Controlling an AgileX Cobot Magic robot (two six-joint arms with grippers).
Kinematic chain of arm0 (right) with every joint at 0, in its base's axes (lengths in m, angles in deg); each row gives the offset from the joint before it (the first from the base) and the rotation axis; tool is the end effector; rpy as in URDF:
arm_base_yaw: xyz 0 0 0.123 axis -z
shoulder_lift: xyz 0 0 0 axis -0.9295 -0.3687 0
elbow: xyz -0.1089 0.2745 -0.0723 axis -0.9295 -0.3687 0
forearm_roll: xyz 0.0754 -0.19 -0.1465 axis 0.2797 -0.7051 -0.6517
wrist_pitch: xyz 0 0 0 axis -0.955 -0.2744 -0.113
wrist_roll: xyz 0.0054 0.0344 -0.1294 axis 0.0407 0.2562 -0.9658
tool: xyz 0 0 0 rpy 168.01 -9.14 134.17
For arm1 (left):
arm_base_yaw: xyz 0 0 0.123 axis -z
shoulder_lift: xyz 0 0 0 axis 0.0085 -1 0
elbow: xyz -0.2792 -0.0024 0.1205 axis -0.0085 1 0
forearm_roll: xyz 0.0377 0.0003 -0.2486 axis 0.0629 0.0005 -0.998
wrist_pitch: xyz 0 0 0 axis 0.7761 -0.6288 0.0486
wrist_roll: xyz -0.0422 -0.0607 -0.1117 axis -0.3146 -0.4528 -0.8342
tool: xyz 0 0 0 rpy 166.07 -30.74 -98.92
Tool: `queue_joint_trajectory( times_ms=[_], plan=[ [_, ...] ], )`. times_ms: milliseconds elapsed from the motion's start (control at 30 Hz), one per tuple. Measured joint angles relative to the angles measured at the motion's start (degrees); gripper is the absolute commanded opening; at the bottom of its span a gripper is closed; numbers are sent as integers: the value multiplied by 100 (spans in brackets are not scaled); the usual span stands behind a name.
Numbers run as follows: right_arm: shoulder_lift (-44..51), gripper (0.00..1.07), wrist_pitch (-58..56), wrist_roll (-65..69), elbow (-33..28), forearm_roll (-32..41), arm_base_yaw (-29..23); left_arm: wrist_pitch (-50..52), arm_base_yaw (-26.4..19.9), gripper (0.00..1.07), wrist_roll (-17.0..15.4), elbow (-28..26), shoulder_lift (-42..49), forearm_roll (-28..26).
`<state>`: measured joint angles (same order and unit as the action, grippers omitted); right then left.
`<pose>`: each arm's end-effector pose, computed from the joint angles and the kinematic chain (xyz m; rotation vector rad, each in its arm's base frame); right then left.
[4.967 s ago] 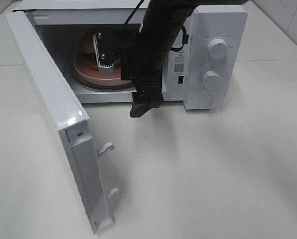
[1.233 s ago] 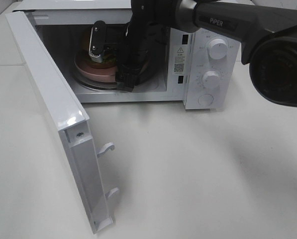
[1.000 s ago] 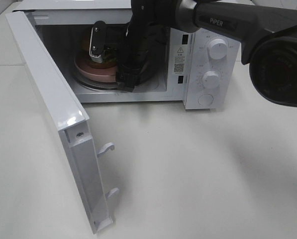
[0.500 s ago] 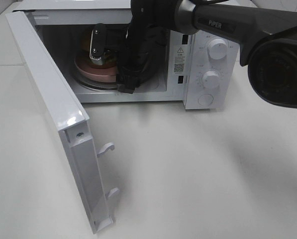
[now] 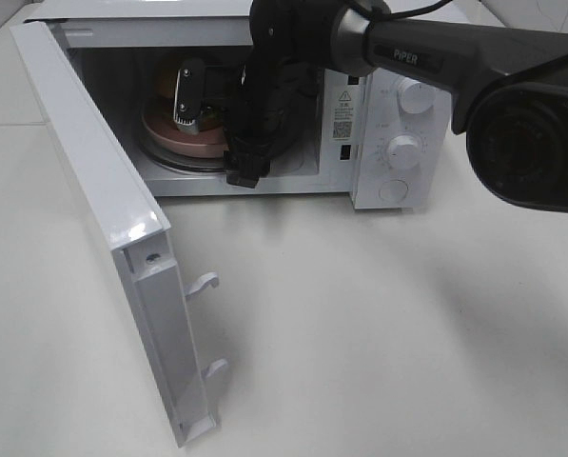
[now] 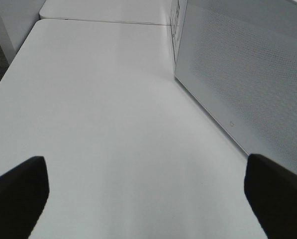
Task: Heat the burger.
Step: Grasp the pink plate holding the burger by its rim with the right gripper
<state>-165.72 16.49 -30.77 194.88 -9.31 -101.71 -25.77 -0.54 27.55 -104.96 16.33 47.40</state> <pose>0.4935 0.3232 0.1244 -1.8425 1.8144 -0.1700 0.0109 -0.0063 0.2617 -0.0064 2.0329 -0.0492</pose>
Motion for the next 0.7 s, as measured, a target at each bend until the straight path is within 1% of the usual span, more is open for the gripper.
queue_joint_trajectory(
  times_ms=[700],
  plan=[
    [-201, 76, 195, -258, 17, 74, -40, 0, 0, 101, 0, 0, 0, 0]
  ],
)
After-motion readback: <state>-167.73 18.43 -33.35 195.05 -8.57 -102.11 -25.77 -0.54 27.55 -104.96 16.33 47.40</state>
